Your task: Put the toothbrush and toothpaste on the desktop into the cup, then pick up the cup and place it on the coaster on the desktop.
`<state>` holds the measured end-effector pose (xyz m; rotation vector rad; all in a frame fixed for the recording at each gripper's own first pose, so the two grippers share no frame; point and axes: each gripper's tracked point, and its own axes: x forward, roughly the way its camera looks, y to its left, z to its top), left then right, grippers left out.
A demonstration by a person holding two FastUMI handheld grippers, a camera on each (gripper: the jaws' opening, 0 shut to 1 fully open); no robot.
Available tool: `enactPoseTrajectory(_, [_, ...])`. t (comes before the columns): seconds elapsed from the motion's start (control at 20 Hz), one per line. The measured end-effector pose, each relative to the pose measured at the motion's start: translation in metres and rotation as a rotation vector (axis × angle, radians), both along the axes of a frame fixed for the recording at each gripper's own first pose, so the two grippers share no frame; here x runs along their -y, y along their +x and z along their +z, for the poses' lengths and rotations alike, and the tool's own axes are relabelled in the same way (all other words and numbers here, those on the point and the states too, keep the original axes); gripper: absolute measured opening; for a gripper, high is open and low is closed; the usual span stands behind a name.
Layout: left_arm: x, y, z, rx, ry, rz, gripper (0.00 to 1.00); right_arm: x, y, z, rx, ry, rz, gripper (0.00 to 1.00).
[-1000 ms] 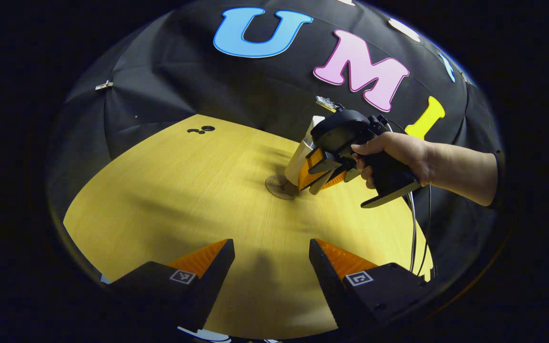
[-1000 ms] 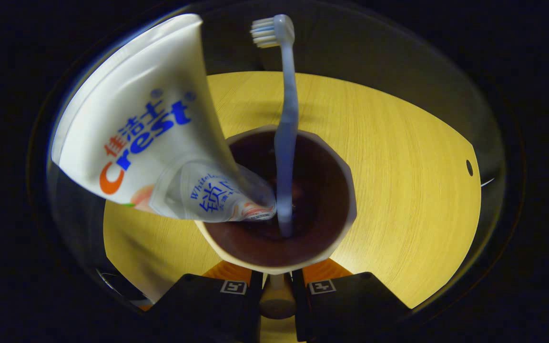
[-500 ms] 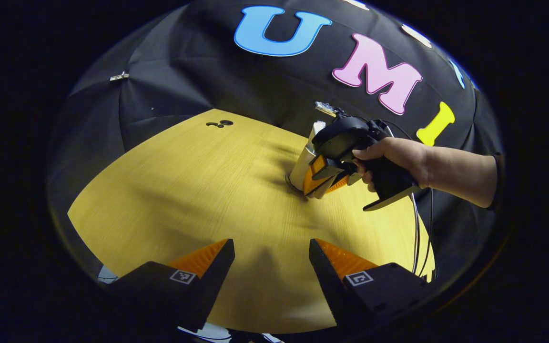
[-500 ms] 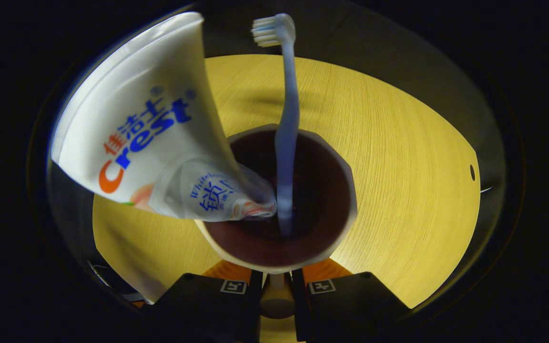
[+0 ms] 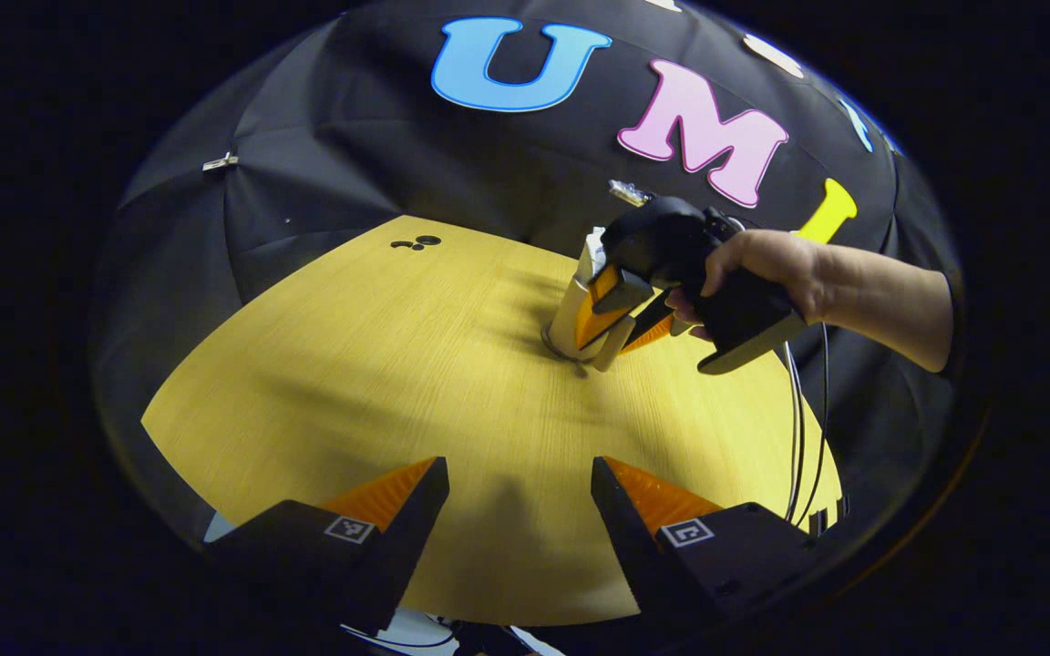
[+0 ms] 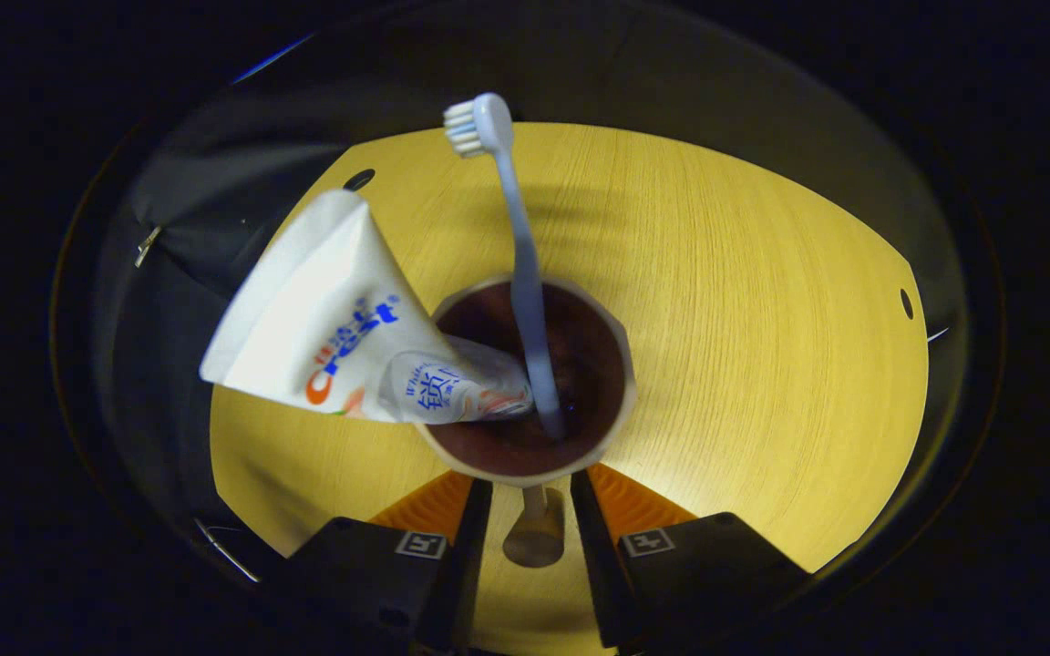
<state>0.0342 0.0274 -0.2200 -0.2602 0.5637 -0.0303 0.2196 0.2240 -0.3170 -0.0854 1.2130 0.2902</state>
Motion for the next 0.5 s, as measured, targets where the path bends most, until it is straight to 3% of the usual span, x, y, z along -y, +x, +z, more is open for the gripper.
enactPoseTrajectory(0.05, [0.003,-0.002,0.001,0.000,-0.002,-0.005,0.98,0.003,-0.005,0.013,0.021,0.014,0.014,0.81])
enactPoseTrajectory(0.1, [0.008,-0.004,0.003,0.001,-0.010,-0.012,0.98,0.008,-0.010,0.028,0.028,0.026,0.017,0.88])
enactPoseTrajectory(0.2, [0.015,-0.010,0.007,0.009,-0.014,-0.024,0.98,0.018,-0.017,0.047,0.060,0.056,0.010,0.87])
enactPoseTrajectory(0.3, [0.022,-0.016,0.010,0.010,-0.006,-0.039,0.98,0.033,-0.029,0.078,0.101,0.091,0.010,0.99])
enactPoseTrajectory(0.5, [0.042,-0.029,0.036,0.052,-0.008,-0.067,0.98,0.083,-0.046,0.150,0.264,0.139,-0.067,0.99])
